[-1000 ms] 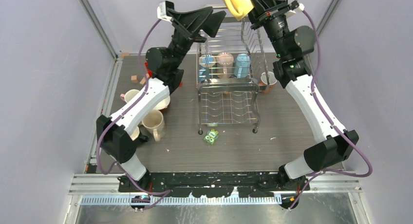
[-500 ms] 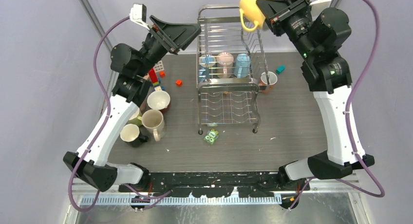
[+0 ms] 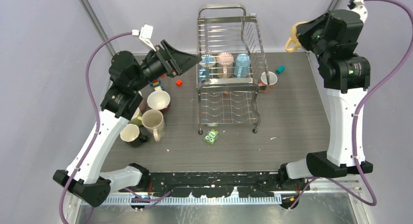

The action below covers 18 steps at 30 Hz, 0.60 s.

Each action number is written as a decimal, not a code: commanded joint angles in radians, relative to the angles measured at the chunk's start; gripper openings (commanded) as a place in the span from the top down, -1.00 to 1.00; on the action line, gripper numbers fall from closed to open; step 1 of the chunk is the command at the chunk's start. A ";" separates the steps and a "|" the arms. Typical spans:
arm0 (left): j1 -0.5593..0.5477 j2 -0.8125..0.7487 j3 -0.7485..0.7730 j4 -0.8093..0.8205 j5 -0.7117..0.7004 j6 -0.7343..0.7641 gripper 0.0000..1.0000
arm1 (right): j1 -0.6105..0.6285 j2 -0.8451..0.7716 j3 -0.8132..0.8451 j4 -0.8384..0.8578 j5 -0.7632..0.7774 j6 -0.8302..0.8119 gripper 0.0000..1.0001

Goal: Unload the cups from the dish rack
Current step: Place the cup at the center of the board.

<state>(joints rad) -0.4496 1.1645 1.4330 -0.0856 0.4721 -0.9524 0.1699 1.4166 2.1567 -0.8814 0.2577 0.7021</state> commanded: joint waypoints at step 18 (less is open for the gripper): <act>0.005 -0.128 -0.034 -0.358 -0.003 0.257 -0.60 | -0.306 0.212 -0.227 -0.101 -0.092 -0.090 0.99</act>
<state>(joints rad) -0.4496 1.0748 1.4128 -0.4023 0.4564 -0.7341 -0.1028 1.6199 1.9415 -1.0508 0.1921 0.6502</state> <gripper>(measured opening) 0.799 0.170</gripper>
